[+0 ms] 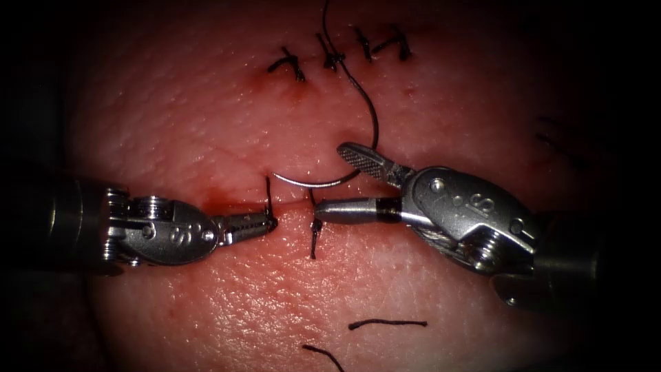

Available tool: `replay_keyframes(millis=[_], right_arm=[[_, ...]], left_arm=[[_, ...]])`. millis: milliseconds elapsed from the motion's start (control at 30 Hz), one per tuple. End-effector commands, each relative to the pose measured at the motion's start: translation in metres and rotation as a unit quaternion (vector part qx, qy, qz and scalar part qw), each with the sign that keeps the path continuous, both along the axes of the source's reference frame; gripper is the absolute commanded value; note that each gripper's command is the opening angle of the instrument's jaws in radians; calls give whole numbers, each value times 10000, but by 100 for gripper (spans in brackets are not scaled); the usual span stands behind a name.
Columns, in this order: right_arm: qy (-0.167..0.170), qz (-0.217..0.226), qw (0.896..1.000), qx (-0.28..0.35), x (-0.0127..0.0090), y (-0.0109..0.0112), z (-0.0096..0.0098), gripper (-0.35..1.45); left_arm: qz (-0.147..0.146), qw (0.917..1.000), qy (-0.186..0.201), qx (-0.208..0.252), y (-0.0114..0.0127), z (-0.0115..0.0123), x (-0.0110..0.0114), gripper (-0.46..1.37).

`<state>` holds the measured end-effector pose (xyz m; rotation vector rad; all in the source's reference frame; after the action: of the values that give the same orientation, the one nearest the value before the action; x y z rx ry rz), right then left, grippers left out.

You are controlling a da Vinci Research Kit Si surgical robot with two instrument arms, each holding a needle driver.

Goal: Wound Closure
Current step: Pick up the needle with the left jaws

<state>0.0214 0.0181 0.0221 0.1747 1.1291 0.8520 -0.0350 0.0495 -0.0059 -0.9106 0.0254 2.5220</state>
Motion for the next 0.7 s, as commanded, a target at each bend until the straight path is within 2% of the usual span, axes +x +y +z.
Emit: replay_keyframes(millis=[33, 400, 433, 467, 500, 533, 567, 600, 667, 700], right_arm=[[3, -3, 10000, 0, 0, 0, 0, 90], [-5, 0, 10000, 3, -1, 0, -1, 90], [-5, 0, 10000, 2, -1, 0, -1, 90], [-4, 0, 10000, 1, -1, -1, -1, 90], [-4, 0, 10000, 0, -1, -1, -1, 90], [-4, -1, 10000, 0, -1, -1, -1, 90], [-2, -2, 10000, 0, -1, -1, -1, 90], [-2, -4, 10000, 1, -1, -1, -1, 89], [-1, -7, 10000, 3, -2, -1, -1, 90], [-1, -8, 10000, 3, -2, -1, -1, 89]], left_arm=[[19, 10000, -5, 15, 0, 0, 0, -35], [39, 10000, 3, -2, -1, 0, -1, -35], [39, 10000, 3, -2, -1, 0, -1, -28], [15, 10000, -2, 16, -1, -1, -1, -15], [-33, 10000, -12, 51, -2, -1, -2, 13], [-58, 10000, -16, 69, -2, -1, -2, 32], [-105, 9999, -27, 103, -3, -2, -2, 58], [-105, 9999, -28, 104, -3, -2, -2, 95], [-110, 9999, -29, 113, -3, -4, -3, 118], [-138, 9998, -36, 137, -3, -5, -4, 119]])
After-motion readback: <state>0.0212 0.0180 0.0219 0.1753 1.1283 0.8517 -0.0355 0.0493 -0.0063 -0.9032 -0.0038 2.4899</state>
